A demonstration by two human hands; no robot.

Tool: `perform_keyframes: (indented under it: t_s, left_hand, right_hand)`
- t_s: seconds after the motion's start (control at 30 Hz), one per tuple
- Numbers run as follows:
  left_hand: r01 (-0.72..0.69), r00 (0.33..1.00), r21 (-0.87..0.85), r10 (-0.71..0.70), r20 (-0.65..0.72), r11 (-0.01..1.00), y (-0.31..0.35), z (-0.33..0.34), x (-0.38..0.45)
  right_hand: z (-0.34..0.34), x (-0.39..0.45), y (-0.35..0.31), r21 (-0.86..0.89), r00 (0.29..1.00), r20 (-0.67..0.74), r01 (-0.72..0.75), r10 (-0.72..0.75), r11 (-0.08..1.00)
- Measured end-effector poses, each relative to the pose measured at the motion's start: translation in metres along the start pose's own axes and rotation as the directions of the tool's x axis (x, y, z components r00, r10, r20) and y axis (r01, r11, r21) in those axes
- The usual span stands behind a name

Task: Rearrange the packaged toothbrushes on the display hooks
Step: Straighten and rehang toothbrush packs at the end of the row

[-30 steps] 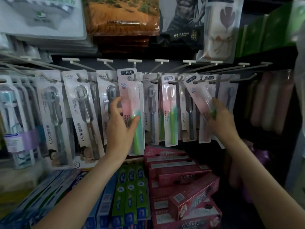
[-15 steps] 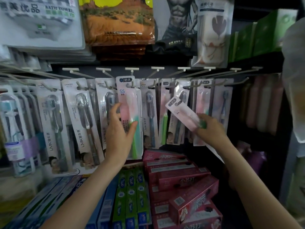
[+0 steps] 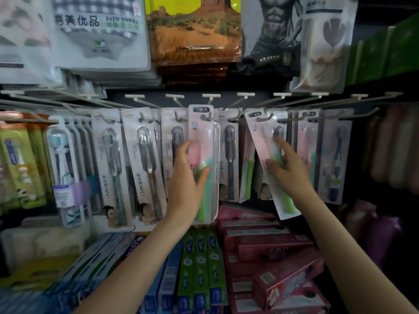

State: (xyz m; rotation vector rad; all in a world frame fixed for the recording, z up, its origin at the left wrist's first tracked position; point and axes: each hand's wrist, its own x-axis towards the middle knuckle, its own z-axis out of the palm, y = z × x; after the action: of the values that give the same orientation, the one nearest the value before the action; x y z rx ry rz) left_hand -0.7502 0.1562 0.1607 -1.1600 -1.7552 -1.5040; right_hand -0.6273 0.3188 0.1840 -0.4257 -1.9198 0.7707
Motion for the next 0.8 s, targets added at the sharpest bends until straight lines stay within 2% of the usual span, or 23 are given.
perform_keyframes:
  t_s: [0.17,0.37,0.43,0.5,0.57,0.6,0.63,0.7,0.73,0.8]
  left_hand:
    - [0.008,1.000,0.004,-0.008,0.004,1.000,0.001,-0.001,-0.001]
    - [-0.001,1.000,0.024,0.001,0.017,1.000,0.001,-0.006,-0.001]
    - [-0.006,1.000,0.024,0.005,0.020,1.000,0.001,-0.008,-0.001]
    - [0.009,1.000,0.003,-0.009,0.028,1.000,0.002,-0.010,0.000]
    - [0.020,0.999,-0.023,-0.019,0.045,1.000,0.002,-0.011,-0.001]
    - [0.009,0.998,-0.025,-0.007,0.061,1.000,0.001,-0.012,-0.003]
    - [-0.012,0.996,-0.020,0.014,0.087,1.000,0.000,-0.012,-0.006]
    - [-0.048,0.985,-0.002,0.048,0.167,0.999,-0.005,-0.010,-0.015]
    - [-0.059,0.978,0.007,0.057,0.200,0.998,-0.008,-0.010,-0.020]
    - [-0.082,0.974,0.020,0.076,0.214,0.996,-0.016,-0.011,-0.028]
  right_hand:
    - [0.009,-0.004,0.010,-0.079,0.992,-0.118,0.040,-0.049,0.996]
    - [0.034,0.017,0.001,-0.183,0.996,-0.090,-0.033,0.017,0.982]
    - [0.040,0.020,-0.003,-0.259,0.997,-0.072,-0.033,0.015,0.965]
    - [0.044,0.013,-0.002,-0.305,0.992,-0.125,-0.007,-0.033,0.952]
    - [0.045,0.003,-0.005,-0.235,0.977,-0.188,0.052,-0.098,0.971]
    - [0.044,-0.001,-0.009,-0.143,0.980,-0.176,0.069,-0.094,0.987]
    - [0.042,-0.004,-0.015,-0.030,0.991,-0.114,0.073,-0.076,0.997]
    - [0.041,-0.009,-0.029,0.186,0.993,0.107,0.031,-0.051,0.982]
    - [0.043,-0.010,-0.035,0.219,0.978,0.199,0.009,-0.054,0.976]
    - [0.052,-0.013,-0.042,0.153,0.958,0.280,0.019,-0.061,0.988]
